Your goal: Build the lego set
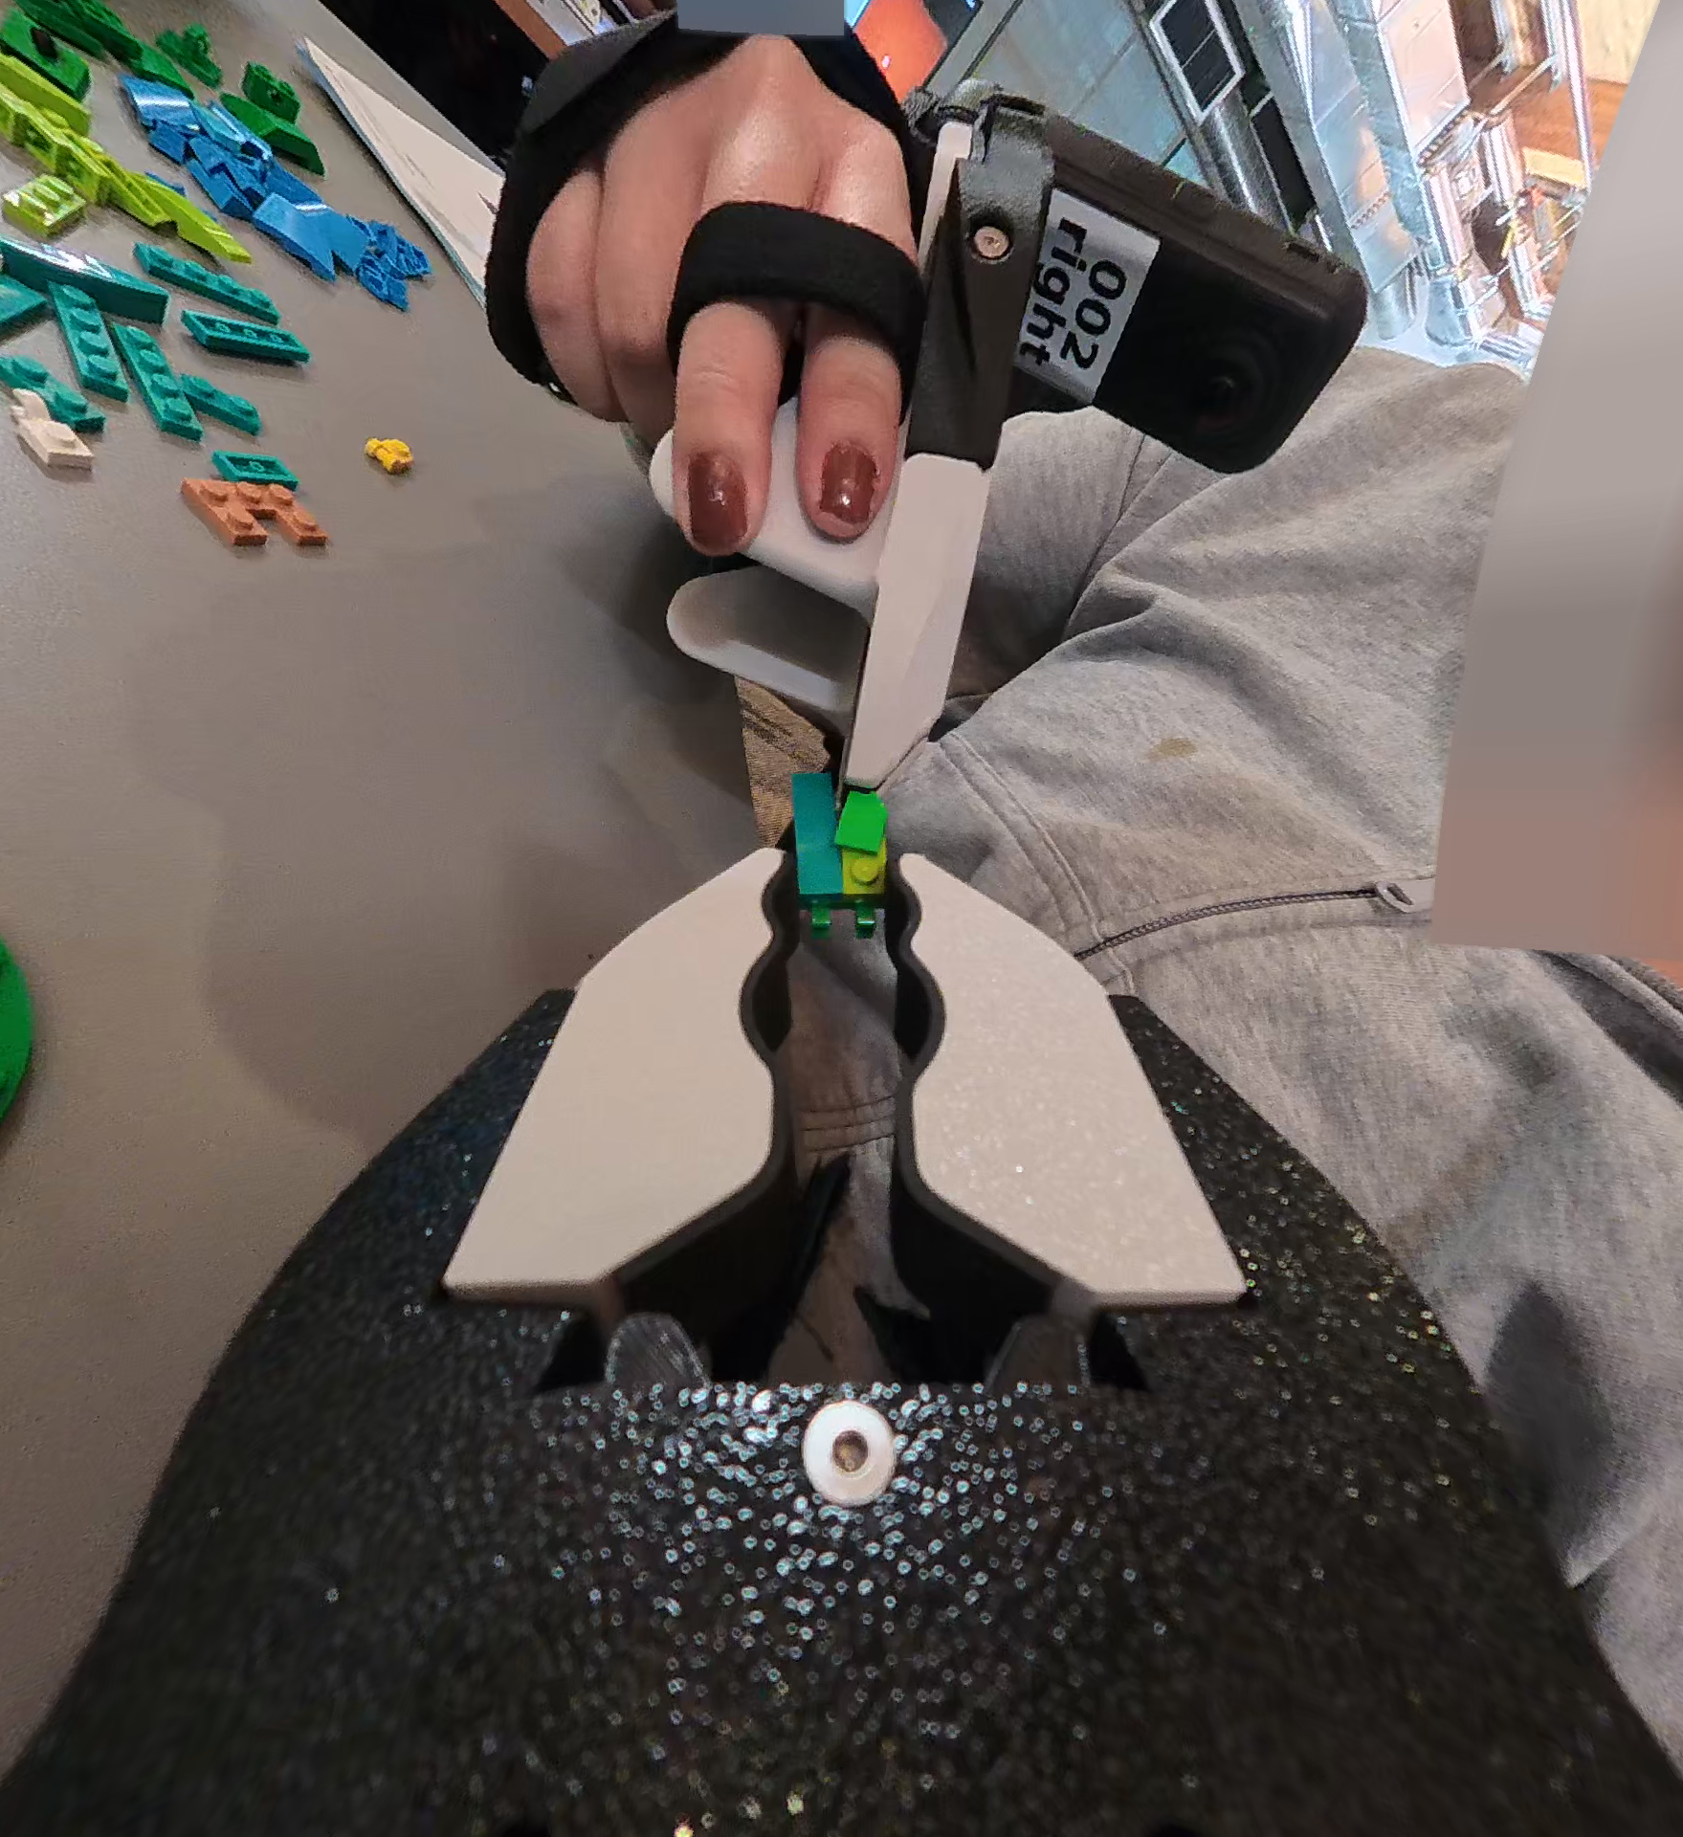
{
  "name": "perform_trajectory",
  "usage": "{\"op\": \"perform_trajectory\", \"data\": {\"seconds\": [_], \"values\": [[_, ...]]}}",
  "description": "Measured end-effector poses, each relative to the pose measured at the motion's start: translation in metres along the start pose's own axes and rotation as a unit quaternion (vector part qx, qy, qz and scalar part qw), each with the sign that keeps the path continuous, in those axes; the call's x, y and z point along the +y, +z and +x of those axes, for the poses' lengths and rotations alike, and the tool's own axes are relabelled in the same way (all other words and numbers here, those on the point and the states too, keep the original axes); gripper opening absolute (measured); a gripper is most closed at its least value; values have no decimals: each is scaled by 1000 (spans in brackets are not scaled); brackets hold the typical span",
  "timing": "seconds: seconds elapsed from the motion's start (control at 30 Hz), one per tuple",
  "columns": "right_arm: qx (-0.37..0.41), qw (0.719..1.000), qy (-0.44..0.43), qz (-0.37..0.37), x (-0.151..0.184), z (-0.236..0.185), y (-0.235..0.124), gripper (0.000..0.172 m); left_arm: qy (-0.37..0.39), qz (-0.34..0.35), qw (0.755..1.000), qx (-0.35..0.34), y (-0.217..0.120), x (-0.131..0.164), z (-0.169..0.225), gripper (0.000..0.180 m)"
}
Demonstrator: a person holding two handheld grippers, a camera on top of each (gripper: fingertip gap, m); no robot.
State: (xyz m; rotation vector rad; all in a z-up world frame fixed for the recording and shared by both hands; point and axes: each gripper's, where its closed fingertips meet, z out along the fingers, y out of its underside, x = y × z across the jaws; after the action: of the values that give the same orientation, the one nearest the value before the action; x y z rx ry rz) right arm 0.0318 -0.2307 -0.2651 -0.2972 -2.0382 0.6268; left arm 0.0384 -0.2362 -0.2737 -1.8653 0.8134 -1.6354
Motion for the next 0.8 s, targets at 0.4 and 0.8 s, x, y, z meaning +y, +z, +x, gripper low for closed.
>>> {"op": "perform_trajectory", "data": {"seconds": [0.4,0.8], "values": [[1,1000,-14,8,-1,-1,0,2,-3,1,1000,13,2,1,1,16],[-11,999,24,19,-1,-2,2,9,-6,6,1000,17,1,0,1,16]]}}
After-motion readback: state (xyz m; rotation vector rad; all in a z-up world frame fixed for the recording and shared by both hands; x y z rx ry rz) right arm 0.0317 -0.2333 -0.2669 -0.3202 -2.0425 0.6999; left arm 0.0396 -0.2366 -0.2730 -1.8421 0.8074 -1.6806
